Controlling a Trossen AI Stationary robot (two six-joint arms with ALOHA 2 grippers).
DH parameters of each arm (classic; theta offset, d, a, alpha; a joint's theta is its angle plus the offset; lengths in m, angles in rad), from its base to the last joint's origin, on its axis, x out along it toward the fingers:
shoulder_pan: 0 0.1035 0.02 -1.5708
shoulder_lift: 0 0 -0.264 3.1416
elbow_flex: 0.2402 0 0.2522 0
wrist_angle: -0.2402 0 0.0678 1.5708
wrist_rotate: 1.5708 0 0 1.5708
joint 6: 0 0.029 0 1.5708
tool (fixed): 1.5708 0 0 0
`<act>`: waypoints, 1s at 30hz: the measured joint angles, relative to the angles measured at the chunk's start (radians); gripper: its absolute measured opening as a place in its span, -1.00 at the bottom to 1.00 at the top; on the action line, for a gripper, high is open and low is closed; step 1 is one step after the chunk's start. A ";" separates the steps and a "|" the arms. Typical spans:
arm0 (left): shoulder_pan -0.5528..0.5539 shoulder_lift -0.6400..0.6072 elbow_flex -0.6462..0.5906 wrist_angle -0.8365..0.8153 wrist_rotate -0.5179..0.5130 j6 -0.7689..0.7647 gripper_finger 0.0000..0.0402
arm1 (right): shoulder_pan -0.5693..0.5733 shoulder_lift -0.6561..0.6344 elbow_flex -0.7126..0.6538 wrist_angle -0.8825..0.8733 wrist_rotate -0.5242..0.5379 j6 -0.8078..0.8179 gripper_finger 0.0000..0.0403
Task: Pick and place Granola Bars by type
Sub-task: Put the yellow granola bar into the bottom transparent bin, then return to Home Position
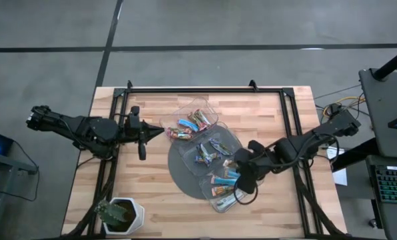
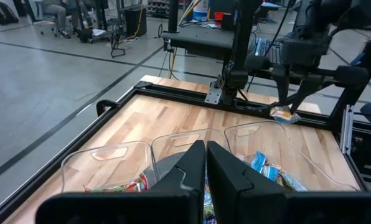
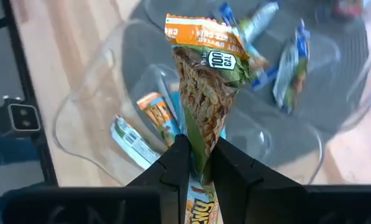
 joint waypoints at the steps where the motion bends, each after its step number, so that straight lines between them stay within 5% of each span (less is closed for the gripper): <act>1: 0.000 0.000 0.000 0.000 0.000 0.000 -1.00 | 0.000 0.000 -0.005 -0.008 -0.006 0.023 -0.74; 16: 0.000 0.000 0.000 0.000 0.000 0.000 -1.00 | -0.014 0.000 -0.112 -0.101 -0.045 0.547 -0.74; 23: 0.000 0.000 0.000 -0.001 0.000 0.000 -1.00 | -0.016 0.000 -0.118 -0.093 -0.062 0.552 -0.72; 30: 0.000 -0.001 0.000 -0.001 0.000 0.000 -1.00 | -0.023 0.000 -0.118 -0.093 -0.050 0.547 -0.48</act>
